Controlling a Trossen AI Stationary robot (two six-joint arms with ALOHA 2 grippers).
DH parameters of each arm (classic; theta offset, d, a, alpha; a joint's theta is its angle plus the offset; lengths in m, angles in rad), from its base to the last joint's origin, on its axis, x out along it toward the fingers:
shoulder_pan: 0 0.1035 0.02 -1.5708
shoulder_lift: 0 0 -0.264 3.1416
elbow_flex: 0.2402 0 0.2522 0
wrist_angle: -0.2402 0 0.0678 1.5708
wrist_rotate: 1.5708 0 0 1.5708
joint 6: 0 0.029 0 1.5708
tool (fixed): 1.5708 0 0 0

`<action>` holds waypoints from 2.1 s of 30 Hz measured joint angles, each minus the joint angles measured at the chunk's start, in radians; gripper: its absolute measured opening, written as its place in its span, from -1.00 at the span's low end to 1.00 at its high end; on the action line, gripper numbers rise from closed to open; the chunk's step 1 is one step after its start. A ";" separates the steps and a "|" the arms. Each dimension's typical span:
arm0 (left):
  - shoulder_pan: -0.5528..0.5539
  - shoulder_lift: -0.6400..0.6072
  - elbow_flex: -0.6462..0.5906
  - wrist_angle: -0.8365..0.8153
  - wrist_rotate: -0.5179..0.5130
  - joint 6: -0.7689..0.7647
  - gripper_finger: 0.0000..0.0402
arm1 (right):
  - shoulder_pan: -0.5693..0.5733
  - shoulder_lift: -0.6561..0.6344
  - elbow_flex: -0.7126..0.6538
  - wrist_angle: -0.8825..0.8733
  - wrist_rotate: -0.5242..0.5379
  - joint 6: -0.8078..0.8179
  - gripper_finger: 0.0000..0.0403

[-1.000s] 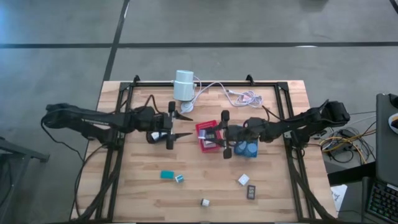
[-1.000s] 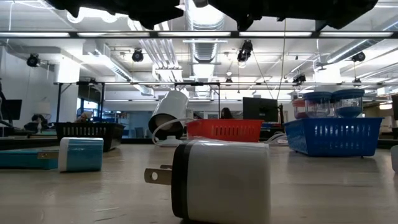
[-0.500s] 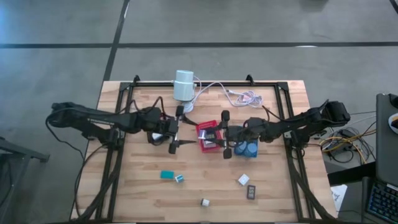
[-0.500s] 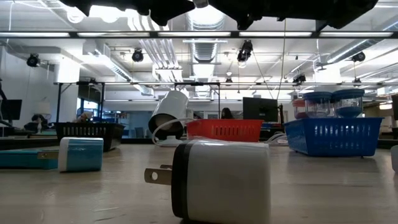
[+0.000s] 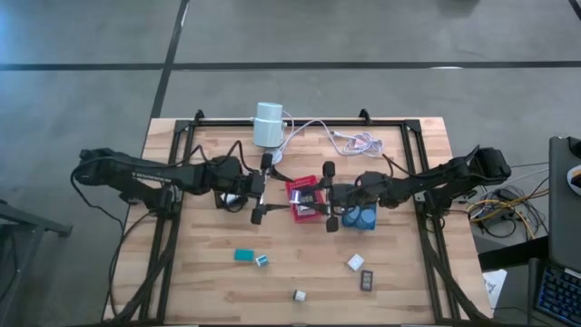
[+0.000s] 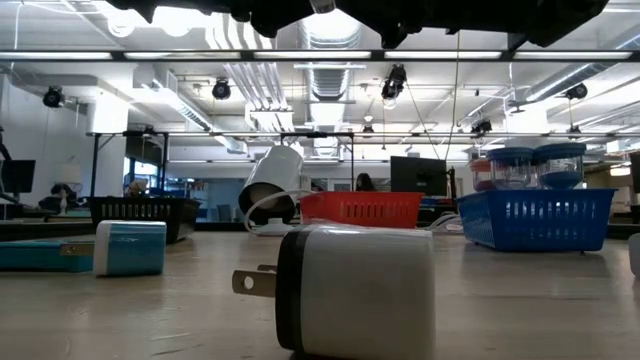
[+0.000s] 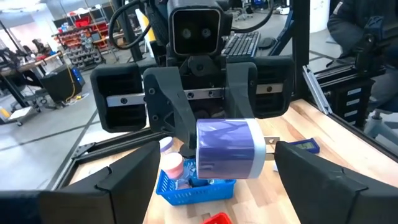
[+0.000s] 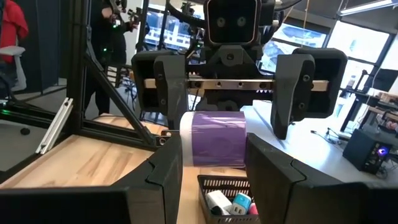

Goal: Pick & Place Office items
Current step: Put the purple charger adapter into the black bin

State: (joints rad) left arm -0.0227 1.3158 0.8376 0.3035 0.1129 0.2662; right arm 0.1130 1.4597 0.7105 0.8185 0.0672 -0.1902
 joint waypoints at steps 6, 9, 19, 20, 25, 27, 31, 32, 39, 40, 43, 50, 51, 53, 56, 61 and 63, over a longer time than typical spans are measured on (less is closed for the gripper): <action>0.000 0.018 0.004 0.008 0.008 0.020 0.59 | 0.000 0.000 -0.001 -0.004 -0.004 0.000 -0.33; 0.000 0.019 0.004 0.010 0.008 0.038 0.52 | 0.000 0.000 -0.001 -0.003 -0.004 -0.001 -0.33; -0.001 0.020 0.004 0.010 0.015 0.054 -0.16 | -0.001 0.000 -0.001 0.000 -0.026 0.003 -0.33; -0.001 0.019 0.004 0.011 0.015 0.053 -0.24 | -0.001 0.000 -0.002 0.000 -0.028 0.003 -0.33; -0.001 0.017 0.004 0.016 0.024 0.048 -0.38 | -0.001 -0.001 -0.002 0.006 -0.031 0.010 -0.33; 0.000 0.015 0.004 0.017 0.025 0.047 -0.38 | -0.001 -0.003 -0.002 0.007 -0.032 0.010 -0.33; 0.000 0.008 0.004 0.018 0.027 0.040 -0.38 | -0.001 -0.010 -0.002 0.007 -0.036 0.010 -0.33; 0.000 0.005 0.004 0.018 0.030 0.037 -0.38 | -0.001 -0.010 -0.002 0.008 -0.036 0.010 -0.33; 0.000 -0.004 0.004 0.014 0.030 0.030 -0.38 | -0.001 -0.010 0.001 0.012 -0.037 -0.001 -0.26; 0.000 -0.004 0.004 0.014 0.030 0.030 -0.38 | -0.001 -0.010 0.001 0.012 -0.037 -0.004 -0.24; 0.001 -0.004 0.003 0.014 0.030 0.030 -0.38 | -0.001 -0.010 0.001 0.011 -0.029 -0.008 -0.20; 0.002 -0.006 -0.004 0.009 0.029 0.010 -0.38 | -0.002 -0.011 0.001 0.011 -0.011 -0.013 -0.13; 0.002 -0.006 -0.004 0.009 0.025 0.007 -0.38 | -0.002 -0.012 0.001 0.011 -0.010 -0.012 -0.12; 0.002 -0.006 -0.004 0.009 0.022 0.003 -0.38 | -0.002 -0.012 0.001 0.011 -0.009 -0.008 -0.11; 0.002 -0.008 -0.005 0.009 0.022 0.003 -0.38 | -0.002 -0.012 0.001 0.011 -0.008 -0.003 -0.08; 0.002 -0.012 -0.005 0.009 0.022 0.003 -0.38 | -0.002 -0.021 0.001 0.011 -0.007 0.013 -0.04; 0.002 -0.012 -0.005 0.009 0.022 -0.001 -0.38 | -0.002 -0.028 0.001 0.009 -0.007 0.018 -0.02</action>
State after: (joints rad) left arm -0.0208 1.3041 0.8326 0.3126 0.1346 0.2654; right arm 0.1108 1.4319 0.7116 0.8275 0.0597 -0.1717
